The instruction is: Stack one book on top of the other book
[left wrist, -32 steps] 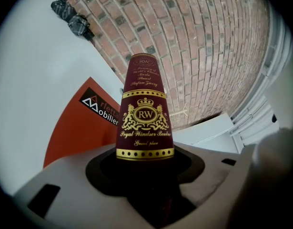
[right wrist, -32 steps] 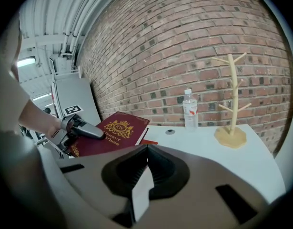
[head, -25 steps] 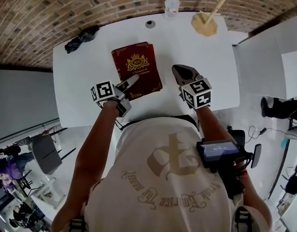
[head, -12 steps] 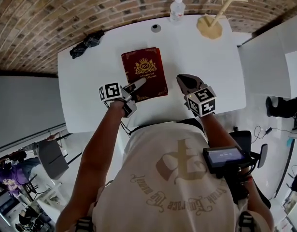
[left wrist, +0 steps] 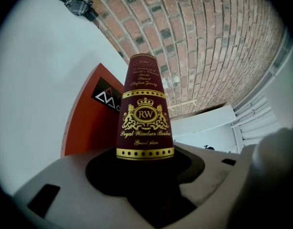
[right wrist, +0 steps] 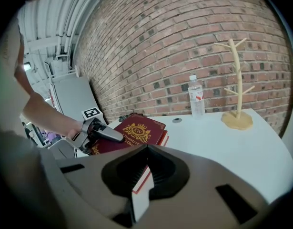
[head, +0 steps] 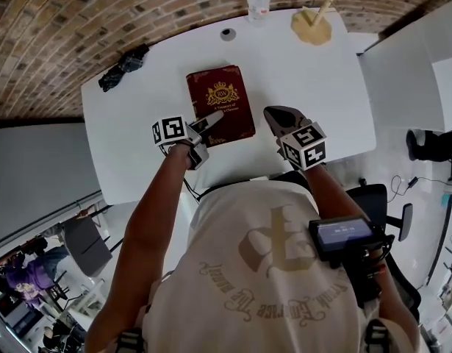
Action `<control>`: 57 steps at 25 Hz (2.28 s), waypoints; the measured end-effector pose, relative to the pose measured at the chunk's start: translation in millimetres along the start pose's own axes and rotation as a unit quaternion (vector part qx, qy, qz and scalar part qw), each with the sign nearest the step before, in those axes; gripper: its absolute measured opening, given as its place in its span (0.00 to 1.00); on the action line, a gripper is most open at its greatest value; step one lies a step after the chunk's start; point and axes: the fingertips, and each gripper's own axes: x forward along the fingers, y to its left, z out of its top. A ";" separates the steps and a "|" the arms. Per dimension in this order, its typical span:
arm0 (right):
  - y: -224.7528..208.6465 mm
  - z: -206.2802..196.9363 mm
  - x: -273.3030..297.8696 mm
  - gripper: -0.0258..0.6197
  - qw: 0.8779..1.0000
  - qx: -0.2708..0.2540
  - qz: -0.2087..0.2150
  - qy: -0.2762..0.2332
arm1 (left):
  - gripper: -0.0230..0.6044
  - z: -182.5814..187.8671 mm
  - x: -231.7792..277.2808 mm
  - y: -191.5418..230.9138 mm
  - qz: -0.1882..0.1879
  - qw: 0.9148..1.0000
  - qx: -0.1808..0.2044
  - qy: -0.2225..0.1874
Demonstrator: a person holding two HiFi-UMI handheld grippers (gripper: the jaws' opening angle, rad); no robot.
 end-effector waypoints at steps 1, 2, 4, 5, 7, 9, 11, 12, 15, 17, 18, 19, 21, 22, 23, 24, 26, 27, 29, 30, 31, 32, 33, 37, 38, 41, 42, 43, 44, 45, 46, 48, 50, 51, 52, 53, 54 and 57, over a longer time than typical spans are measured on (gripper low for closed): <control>0.2 -1.6 -0.3 0.07 1.000 0.002 0.000 0.002 | 0.41 0.0 1.4 -0.1 -0.002 1.000 -0.002 0.000; 0.5 -3.5 -0.4 0.07 1.000 0.004 -0.001 0.004 | 0.41 -0.2 2.3 0.3 -0.002 1.000 -0.004 0.001; 3.1 -6.2 1.5 0.07 1.000 0.008 -0.001 0.005 | 0.41 0.2 1.4 2.9 0.001 1.000 -0.008 0.001; 4.8 -6.7 3.4 0.07 1.000 0.009 0.001 0.005 | 0.41 1.0 0.1 4.4 0.004 1.000 -0.010 0.001; 6.7 -7.2 6.3 0.07 1.000 0.009 0.006 0.007 | 0.41 2.1 -1.5 6.9 0.011 1.000 -0.012 0.001; 6.4 -8.1 6.9 0.07 1.000 0.007 0.009 0.008 | 0.41 0.5 -0.4 9.9 0.019 1.000 -0.014 0.003; 5.5 -9.0 7.0 0.07 1.000 0.006 0.010 0.009 | 0.42 -2.1 1.2 12.0 0.024 1.000 -0.017 0.005; 5.6 -8.8 7.8 0.07 1.000 0.006 0.011 0.009 | 0.42 -2.5 1.2 12.4 0.028 0.999 -0.018 0.006; 7.1 -7.2 12.0 0.07 1.000 0.004 0.016 0.008 | 0.42 -0.7 -1.0 13.3 0.048 0.999 -0.014 0.008; 5.9 -8.2 10.9 0.07 1.000 0.004 0.017 0.009 | 0.45 -1.6 -0.2 15.1 0.067 0.998 -0.008 0.013; 5.1 -8.9 9.2 0.07 1.000 0.005 0.017 0.009 | 0.46 -2.4 0.2 16.2 0.077 0.997 -0.005 0.016; 4.9 -9.4 7.8 0.07 1.000 0.005 0.016 0.009 | 0.48 -3.0 -0.3 17.5 0.088 0.996 0.000 0.020; 6.4 -9.9 7.4 0.07 1.000 0.006 0.016 0.009 | 0.51 -2.4 -4.5 20.7 0.110 0.993 0.010 0.027; 6.8 -10.1 7.9 0.07 1.000 0.007 0.016 0.009 | 0.52 -1.6 -6.7 22.4 0.121 0.992 0.014 0.030; 6.4 -10.5 8.2 0.07 1.000 0.008 0.016 0.009 | 0.53 -0.7 -8.3 24.4 0.133 0.990 0.018 0.032; 5.5 -10.7 8.5 0.07 1.000 0.009 0.016 0.009 | 0.55 0.1 -9.4 26.6 0.144 0.989 0.022 0.035; 3.4 -11.0 8.4 0.07 1.000 0.012 0.015 0.009 | 0.57 1.6 -12.2 31.1 0.166 0.985 0.028 0.038; 2.5 -11.2 8.0 0.07 1.000 0.013 0.014 0.009 | 0.59 2.2 -13.7 33.3 0.177 0.983 0.032 0.039; 1.3 -12.0 7.0 0.07 1.000 0.014 0.013 0.008 | 0.61 3.3 -16.3 36.4 0.193 0.980 0.039 0.040; 1.2 -12.8 6.7 0.07 1.000 0.016 0.013 0.009 | 0.61 3.6 -17.4 37.3 0.199 0.978 0.042 0.039; 1.3 -14.1 6.4 0.07 1.000 0.018 0.014 0.009 | 0.61 3.4 -18.4 37.8 0.204 0.977 0.044 0.039; 1.1 -15.5 6.0 0.07 1.000 0.020 0.014 0.009 | 0.61 3.0 -19.0 38.1 0.209 0.976 0.045 0.039; 0.2 -16.7 5.4 0.07 1.000 0.022 0.014 0.010 | 0.62 2.8 -18.9 38.5 0.214 0.975 0.047 0.040; -4.5 -16.5 4.2 0.07 1.000 0.028 0.010 0.008 | 0.62 4.3 -19.2 42.0 0.233 0.970 0.056 0.043; -4.6 -16.2 4.4 0.07 1.000 0.028 0.010 0.008 | 0.62 3.7 -20.4 43.6 0.239 0.968 0.060 0.044; -4.4 -15.2 4.6 0.07 1.000 0.028 0.011 0.009 | 0.62 0.6 -20.7 45.5 0.246 0.966 0.062 0.043; -4.1 -14.9 4.7 0.07 1.000 0.027 0.011 0.010 | 0.62 0.5 -20.1 45.4 0.246 0.966 0.062 0.041; -3.6 -14.9 4.8 0.07 1.000 0.026 0.011 0.011 | 0.62 0.6 -19.7 45.6 0.246 0.967 0.062 0.040; -2.9 -15.3 4.6 0.07 1.000 0.025 0.012 0.012 | 0.62 0.6 -19.5 45.9 0.245 0.967 0.061 0.039; -2.4 -16.2 4.1 0.07 1.000 0.025 0.012 0.013 | 0.62 0.2 -19.2 46.4 0.245 0.967 0.061 0.040; -2.0 -17.2 3.3 0.07 1.000 0.024 0.011 0.014 | 0.62 -0.2 -18.8 46.9 0.243 0.967 0.061 0.040; -1.2 -18.0 3.0 0.07 1.000 0.023 0.009 0.016 | 0.62 0.6 -18.5 47.4 0.242 0.968 0.061 0.037; 1.2 -18.3 4.5 0.07 1.000 0.023 0.008 0.016 | 0.62 3.5 -20.2 47.8 0.244 0.967 0.067 0.029; 2.5 -19.5 4.6 0.07 1.000 0.022 0.009 0.018 | 0.62 4.0 -20.8 47.9 0.244 0.967 0.071 0.024; 3.5 -21.0 4.1 0.07 1.000 0.021 0.009 0.020 | 0.62 4.1 -21.2 47.7 0.245 0.966 0.076 0.018; 4.0 -22.2 3.5 0.07 1.000 0.020 0.008 0.023 | 0.62 4.5 -21.8 47.0 0.245 0.966 0.080 0.011; 4.2 -22.5 3.4 0.07 1.000 0.018 0.008 0.024 | 0.62 6.1 -23.3 46.0 0.245 0.966 0.085 0.002; 4.9 -19.3 3.8 0.07 1.000 0.009 0.005 0.024 | 0.62 14.3 -32.0 39.8 0.241 0.965 0.097 -0.027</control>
